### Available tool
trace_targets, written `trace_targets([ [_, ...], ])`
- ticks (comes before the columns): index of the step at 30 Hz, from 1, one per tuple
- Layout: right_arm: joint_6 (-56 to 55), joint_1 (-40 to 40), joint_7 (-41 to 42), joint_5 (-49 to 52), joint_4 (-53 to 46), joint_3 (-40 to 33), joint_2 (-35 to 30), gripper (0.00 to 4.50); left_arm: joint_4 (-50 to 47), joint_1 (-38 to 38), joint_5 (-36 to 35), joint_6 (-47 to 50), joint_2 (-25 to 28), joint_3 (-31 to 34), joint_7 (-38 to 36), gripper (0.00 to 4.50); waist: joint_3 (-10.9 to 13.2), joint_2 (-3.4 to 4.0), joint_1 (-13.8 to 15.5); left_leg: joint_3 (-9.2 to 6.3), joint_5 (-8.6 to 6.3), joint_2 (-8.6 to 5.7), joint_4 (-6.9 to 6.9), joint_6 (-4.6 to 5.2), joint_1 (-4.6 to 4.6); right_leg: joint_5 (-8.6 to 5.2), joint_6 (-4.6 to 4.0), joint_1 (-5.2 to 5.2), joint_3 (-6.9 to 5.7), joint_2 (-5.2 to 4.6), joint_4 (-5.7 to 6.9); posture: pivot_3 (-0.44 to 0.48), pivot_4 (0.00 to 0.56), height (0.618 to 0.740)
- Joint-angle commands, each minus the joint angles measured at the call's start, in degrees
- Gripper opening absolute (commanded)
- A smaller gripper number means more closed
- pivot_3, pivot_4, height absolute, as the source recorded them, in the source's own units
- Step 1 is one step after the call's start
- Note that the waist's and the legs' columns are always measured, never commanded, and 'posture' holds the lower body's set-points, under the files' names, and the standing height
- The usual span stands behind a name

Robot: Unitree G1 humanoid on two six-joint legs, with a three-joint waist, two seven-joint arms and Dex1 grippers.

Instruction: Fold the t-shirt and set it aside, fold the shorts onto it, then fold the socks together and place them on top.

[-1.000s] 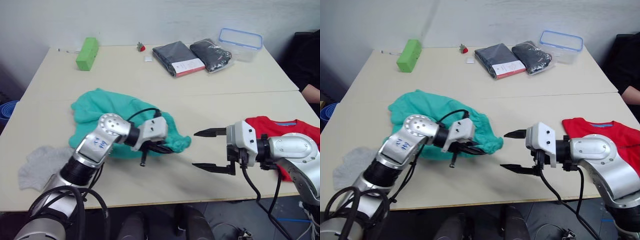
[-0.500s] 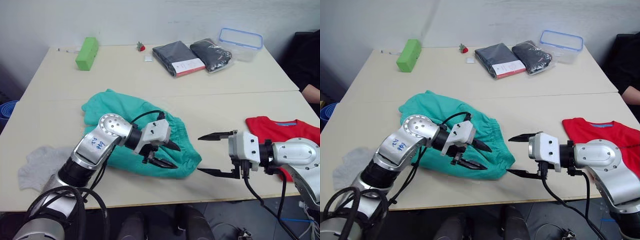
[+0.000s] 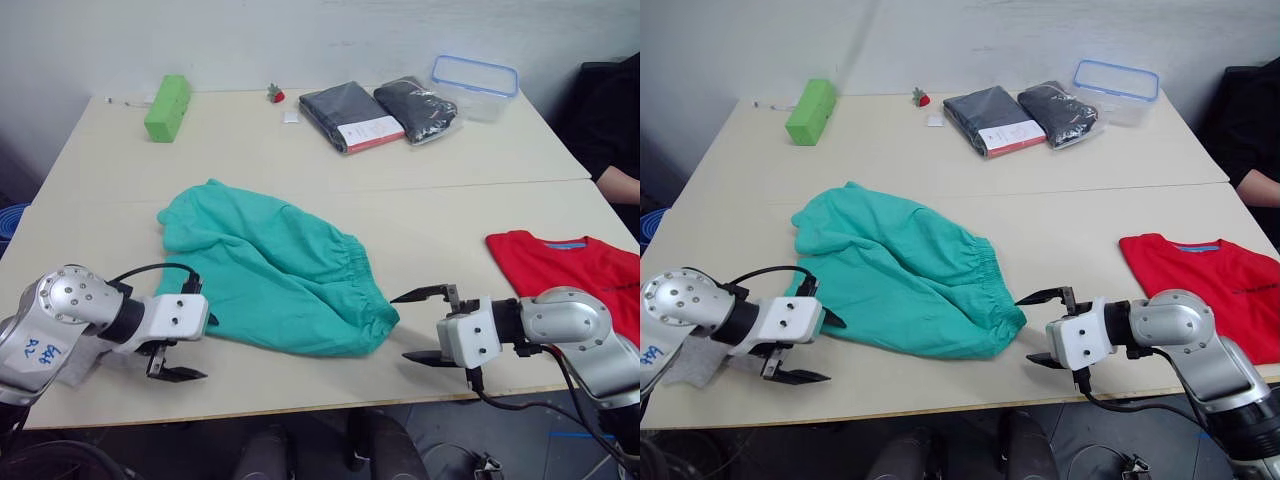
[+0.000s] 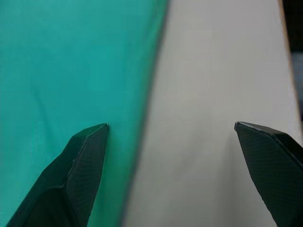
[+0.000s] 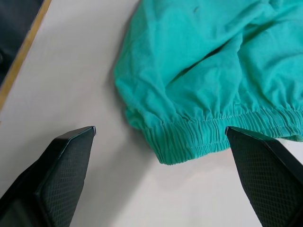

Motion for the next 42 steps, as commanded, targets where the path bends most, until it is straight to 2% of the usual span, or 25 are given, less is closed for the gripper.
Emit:
trace_targets([
  [1,-6.6,-3.7,-1.8,-3.7,4.1,3.2,2.8,4.50,0.0,1.8,5.3,-3.7,-1.0,0.5,5.6,4.46,0.0,0.01,0.0,0.01,0.00,0.01,0.00,0.00,-0.01,-0.01,-0.01,-0.01,0.01,0.01,0.03,0.000,0.150,0.740],
  [2,-7.9,-4.7,-2.0,-4.7,5.7,4.2,3.5,4.20,1.6,1.3,7.1,-5.0,-1.7,-0.3,7.3,4.50,0.0,0.01,0.0,0.00,0.00,0.02,-0.01,-0.03,0.01,-0.04,-0.08,-0.02,0.00,0.03,0.09,0.000,0.150,0.740],
  [4,-9.8,-6.6,-2.9,-6.5,9.0,6.1,5.3,3.93,5.5,-0.7,10.1,-6.7,-4.4,-1.8,11.1,4.50,0.0,0.03,0.1,0.02,0.00,0.02,-0.02,-0.04,0.02,-0.06,-0.10,-0.03,-0.01,0.05,0.16,0.000,0.150,0.740],
  [7,-12.2,-9.0,-4.0,-7.8,13.5,7.5,6.9,2.97,8.8,-2.7,11.1,-7.9,-6.1,-2.5,11.5,3.93,-0.1,0.19,0.6,0.10,0.04,-0.05,-0.01,0.01,0.10,-0.05,-0.09,0.00,-0.07,0.00,0.24,0.000,0.150,0.740],
  [12,-10.4,-10.6,-3.8,-4.6,15.5,6.3,7.1,1.20,13.6,-5.8,10.3,-9.6,-6.8,-3.3,9.9,2.44,-0.1,0.23,0.8,0.17,0.08,-0.04,0.00,-0.02,0.23,-0.05,-0.09,0.01,-0.02,-0.04,0.41,0.000,0.150,0.740],
  [15,-4.5,-9.5,-1.9,0.9,13.0,4.4,5.9,0.14,15.5,-8.9,9.1,-9.3,-7.8,-4.4,8.3,1.53,-0.1,0.23,0.8,0.16,0.09,0.01,-0.01,-0.06,0.28,-0.08,-0.15,0.01,-0.01,-0.04,0.61,0.000,0.150,0.740],
  [16,-2.8,-9.2,-1.4,2.3,12.2,3.9,5.5,0.00,16.0,-9.7,8.9,-9.3,-8.1,-4.7,7.9,1.21,-0.1,0.23,0.9,0.16,0.09,0.02,0.00,-0.07,0.27,-0.09,-0.16,0.01,-0.01,-0.03,0.72,0.000,0.150,0.740],
  [19,8.2,-8.0,1.6,10.9,7.8,-0.1,2.0,0.00,18.6,-14.8,7.9,-9.3,-10.0,-6.5,5.4,0.12,-0.1,0.22,1.1,0.14,0.09,0.01,0.00,-0.07,0.22,-0.09,-0.17,0.00,-0.04,-0.04,0.74,0.000,0.150,0.740],
  [20,11.9,-7.8,2.5,13.8,6.5,-1.6,0.7,0.00,19.1,-16.6,6.9,-8.6,-10.8,-6.9,4.3,0.05,-0.1,0.22,1.2,0.12,0.09,0.01,0.02,-0.06,0.19,-0.09,-0.16,-0.02,-0.06,-0.03,0.73,0.000,0.150,0.740],
  [25,26.0,-5.9,5.6,23.9,1.8,-7.8,-5.3,0.00,20.0,-25.4,2.5,-2.8,-15.4,-7.8,0.6,0.05,-0.1,0.17,1.4,-0.03,0.06,0.00,0.15,-0.01,-0.01,-0.08,-0.15,-0.05,-0.15,-0.05,0.66,0.000,0.150,0.740],
  [29,36.0,-3.7,7.6,31.3,-1.7,-12.8,-9.0,0.00,19.8,-33.3,-5.6,7.7,-18.6,-6.4,-4.1,0.05,0.0,0.05,1.3,-0.05,0.05,0.03,0.15,-0.03,-0.04,-0.07,-0.14,-0.05,-0.23,0.02,0.61,0.000,0.150,0.740],
  [32,40.9,-3.1,7.7,34.9,-3.2,-15.7,-10.2,0.00,19.2,-38.1,-11.5,16.0,-17.8,-6.7,-9.9,0.05,0.0,0.02,1.1,-0.04,0.05,0.03,0.15,-0.03,-0.06,-0.07,-0.13,-0.06,-0.32,0.04,0.62,0.000,0.150,0.740],
  [35,42.4,-4.2,4.7,33.8,-2.7,-16.2,-8.8,0.00,22.1,-41.9,-12.8,19.7,-18.0,-8.3,-12.4,0.05,0.0,0.02,0.8,-0.01,0.05,0.05,0.13,-0.04,0.00,-0.07,-0.12,-0.05,-0.35,0.10,0.61,0.000,0.150,0.740],
  [38,42.5,-4.5,3.1,31.7,-2.1,-15.1,-7.6,0.00,31.4,-46.1,-9.3,20.2,-22.1,-10.0,-8.2,0.05,0.0,0.02,1.1,-0.01,0.06,0.02,0.16,-0.06,0.00,-0.07,-0.12,-0.05,-0.36,0.10,0.63,0.000,0.150,0.740],
  [42,42.0,-3.7,2.2,29.9,-2.4,-13.9,-6.3,0.00,43.8,-46.5,6.2,2.7,-22.9,-18.5,-1.3,0.05,0.0,0.02,1.3,0.03,0.07,-0.03,0.17,-0.04,-0.01,-0.03,-0.05,-0.05,-0.38,0.11,0.59,0.000,0.150,0.740],
])
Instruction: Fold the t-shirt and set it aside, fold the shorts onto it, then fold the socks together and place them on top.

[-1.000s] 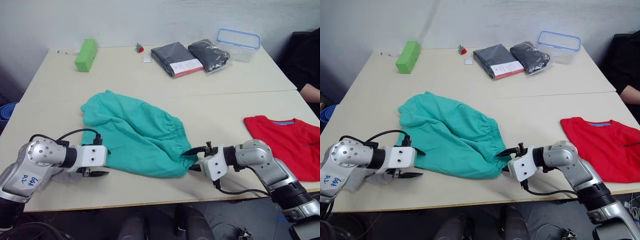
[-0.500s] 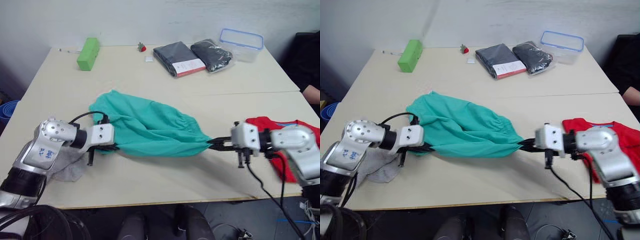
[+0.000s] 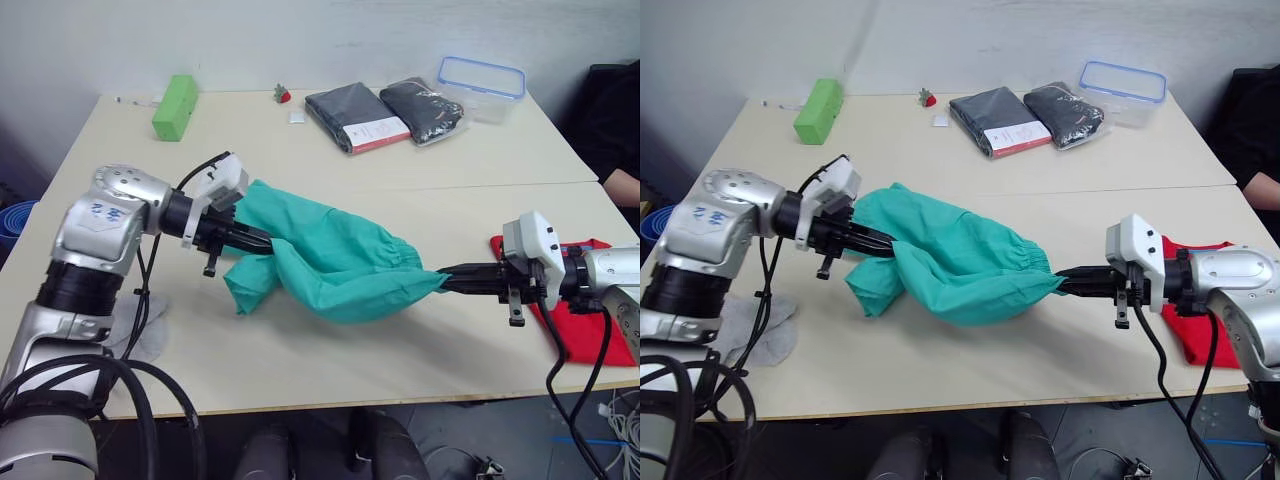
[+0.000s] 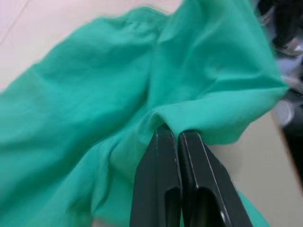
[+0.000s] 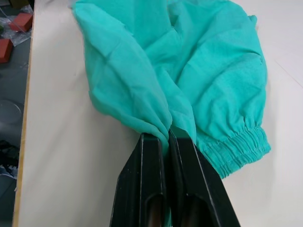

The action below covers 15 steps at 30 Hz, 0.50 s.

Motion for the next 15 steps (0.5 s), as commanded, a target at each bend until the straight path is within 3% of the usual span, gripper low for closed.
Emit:
trace_targets([
  [1,-0.6,0.4,-0.9,-1.2,-1.2,-0.1,0.8,0.00,9.1,0.1,12.2,-15.3,0.3,-6.1,5.3,0.05,0.0,-0.01,0.0,0.00,0.00,0.00,-0.01,0.00,-0.02,0.00,0.00,-0.01,-0.04,0.00,-0.03,0.000,0.150,0.740],
  [4,-1.2,1.0,-1.3,-2.7,-1.7,0.3,1.2,0.00,12.9,0.4,15.8,-24.5,0.0,-6.5,8.4,0.05,0.0,-0.05,0.0,0.01,-0.01,0.03,-0.03,0.00,-0.09,0.00,0.00,-0.07,-0.09,-0.01,-0.08,0.000,0.150,0.740],
  [8,-2.1,2.0,-1.1,-3.5,-2.4,0.4,1.2,0.00,7.2,3.4,9.1,-26.3,0.1,1.0,8.0,0.05,0.0,-0.08,0.0,-0.03,-0.01,0.03,-0.02,0.00,-0.12,0.01,0.01,-0.09,-0.09,-0.10,-0.07,0.000,0.150,0.740],
  [11,-1.9,2.4,-1.0,-3.4,-3.0,0.3,1.4,0.00,1.0,6.8,6.4,-24.8,3.0,4.8,5.8,0.67,0.0,-0.08,-0.2,-0.04,-0.01,0.04,-0.01,0.00,-0.12,0.01,0.02,-0.09,-0.09,-0.13,-0.05,0.000,0.150,0.740],
  [15,-2.2,2.5,-0.9,-3.7,-2.9,0.5,1.6,0.00,-9.9,12.1,2.5,-20.6,7.1,9.3,4.3,1.94,0.0,-0.08,-0.4,-0.03,-0.01,0.07,-0.02,0.00,-0.08,0.01,0.01,-0.08,-0.09,-0.11,-0.02,0.000,0.150,0.740],
])
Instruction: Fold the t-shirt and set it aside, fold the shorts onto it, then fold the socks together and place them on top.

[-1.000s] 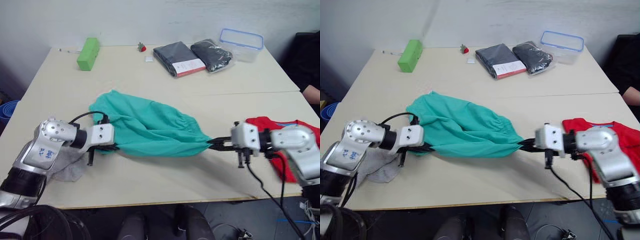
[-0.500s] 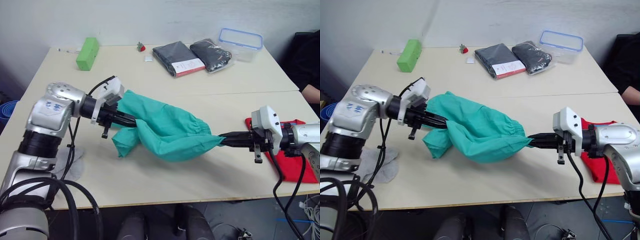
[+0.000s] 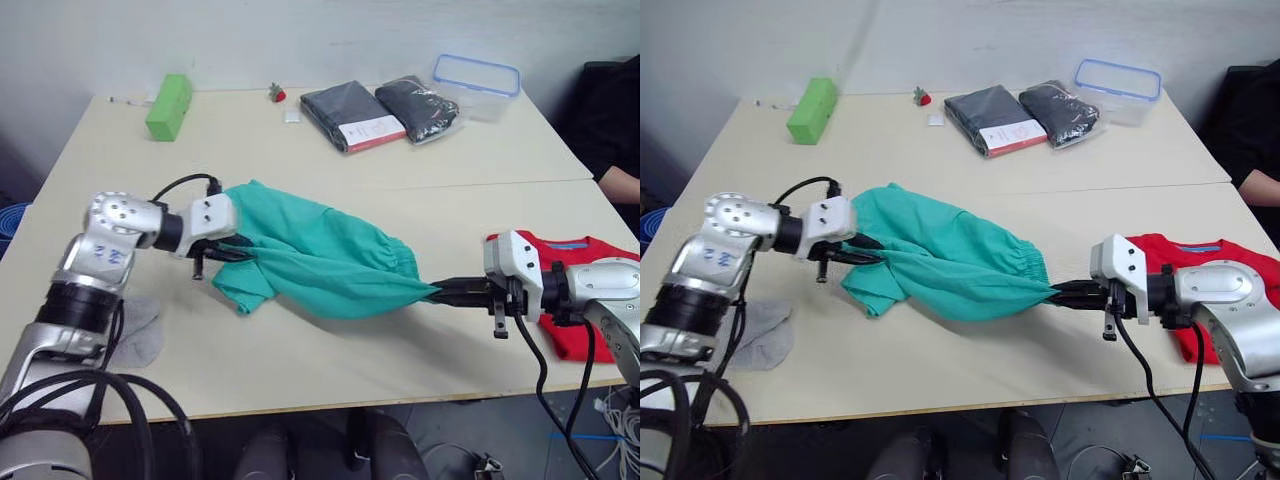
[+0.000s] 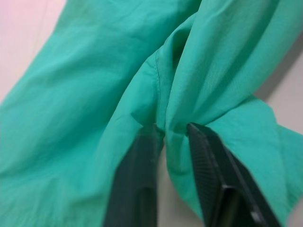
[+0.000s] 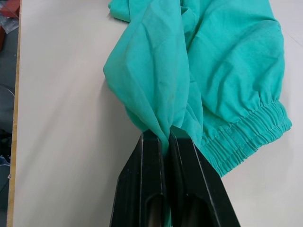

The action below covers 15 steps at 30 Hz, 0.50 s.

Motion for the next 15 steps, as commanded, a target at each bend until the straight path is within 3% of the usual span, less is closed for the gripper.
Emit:
trace_targets([
  [1,-1.1,-0.1,0.3,-0.1,-1.3,-0.9,0.3,0.00,-9.6,2.4,-4.1,3.7,2.4,4.6,-0.7,2.27,0.0,0.00,0.0,-0.01,0.00,-0.01,0.00,0.00,0.01,0.00,0.00,0.01,0.02,0.00,0.00,0.000,0.150,0.740],
  [3,-1.2,-0.2,0.5,-0.2,-1.2,-0.7,0.4,0.00,-16.6,5.2,-6.5,6.3,3.2,5.7,-1.4,2.87,0.0,0.00,0.4,-0.02,0.01,-0.04,0.02,0.01,0.01,0.00,0.00,0.05,0.07,-0.02,0.00,0.000,0.150,0.740],
  [7,-1.5,-0.8,0.7,-0.5,-1.0,-0.2,0.6,0.00,-24.1,8.7,-4.4,6.4,2.8,4.1,1.1,2.87,0.0,0.00,0.6,-0.07,-0.01,-0.07,0.03,0.04,-0.01,0.01,0.02,0.09,0.33,-0.03,-0.06,0.000,0.150,0.740],
  [10,-1.5,-1.5,0.6,-0.7,-0.8,0.1,1.0,0.00,-23.1,10.7,2.9,1.1,2.2,0.1,4.5,2.87,0.0,0.00,0.4,-0.04,-0.01,-0.07,0.02,0.03,0.03,0.01,0.02,0.09,0.40,0.02,-0.05,0.000,0.150,0.740],
  [15,-1.3,-1.6,0.2,-0.8,-1.1,-0.2,1.3,0.00,-21.2,11.2,7.9,-1.5,0.0,-2.0,9.0,2.87,0.0,0.00,0.4,0.01,-0.01,-0.03,0.01,0.02,0.03,0.01,0.01,0.07,0.34,0.09,-0.05,0.000,0.150,0.740],
])
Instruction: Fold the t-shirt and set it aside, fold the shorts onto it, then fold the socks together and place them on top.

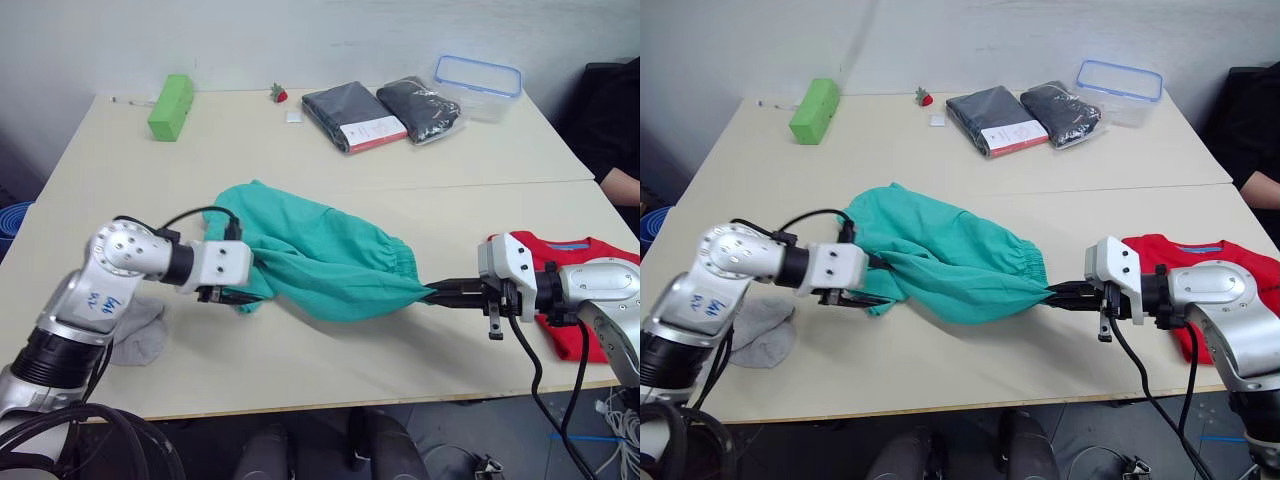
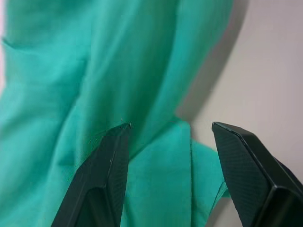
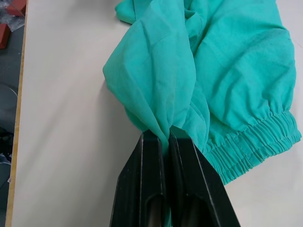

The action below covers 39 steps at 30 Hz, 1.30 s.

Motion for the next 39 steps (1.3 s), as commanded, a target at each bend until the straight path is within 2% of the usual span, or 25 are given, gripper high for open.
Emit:
trace_targets([
  [1,-0.7,-0.8,-0.3,0.2,-1.3,-1.2,0.3,0.00,-0.2,0.0,1.9,-1.2,-0.8,0.2,2.3,2.69,0.0,0.00,0.0,0.00,0.00,0.00,0.00,0.00,0.00,0.00,0.00,0.00,0.00,-0.01,-0.01,0.000,0.150,0.740],
  [3,-0.7,-0.6,-0.5,0.1,-1.3,-1.4,0.3,0.00,-1.0,0.8,1.4,-0.8,-1.2,-0.4,1.6,2.28,0.0,0.00,0.0,0.00,0.00,-0.01,0.00,0.01,0.00,0.00,0.00,0.00,0.00,-0.02,-0.01,0.000,0.150,0.740],
  [6,-0.6,-0.4,-1.0,0.1,-1.5,-1.5,0.5,0.00,-1.5,1.5,2.1,-0.3,-1.4,-1.0,1.6,1.33,0.0,0.00,0.0,0.00,0.00,0.00,0.00,0.01,0.00,0.00,0.00,0.00,0.00,-0.03,-0.01,0.000,0.150,0.740],
  [13,-0.6,-0.1,-1.7,0.2,-1.3,-1.6,0.7,0.00,-2.8,2.7,0.0,0.6,-0.7,-2.1,-3.1,1.33,0.0,0.00,0.0,0.00,0.00,0.00,0.00,0.01,0.00,0.00,0.00,0.00,0.00,-0.04,0.00,0.000,0.150,0.740],
  [23,0.2,0.0,-2.6,0.9,-2.1,-1.8,0.9,0.00,3.2,1.7,6.4,-6.1,-3.7,-3.1,2.8,1.33,0.0,0.00,0.0,-0.01,0.00,-0.01,0.00,0.02,0.00,0.00,0.00,0.00,-0.01,-0.05,0.00,0.000,0.150,0.740],
  [35,0.0,1.2,-3.1,0.9,-3.0,-2.0,0.9,0.00,7.9,-0.5,9.2,-8.8,-5.2,-3.2,4.1,1.33,0.0,0.00,0.0,0.00,-0.01,0.00,0.00,0.02,0.02,0.00,0.00,0.00,-0.04,-0.06,0.02,0.000,0.150,0.740],
  [38,0.2,0.9,-3.3,1.1,-3.1,-1.7,1.1,0.00,9.7,-1.4,9.8,-8.6,-6.1,-3.8,4.5,0.77,0.0,0.01,0.0,0.00,-0.01,-0.01,0.00,0.03,0.01,0.00,0.00,0.00,-0.05,-0.07,0.02,0.000,0.150,0.740],
  [39,0.2,0.8,-3.4,1.1,-3.2,-1.7,1.2,0.00,10.4,-1.6,10.2,-8.8,-6.5,-4.1,4.7,0.45,0.0,0.00,0.0,0.00,-0.01,-0.01,0.00,0.03,0.01,0.00,0.00,0.00,-0.07,-0.07,0.02,0.000,0.150,0.740],
])
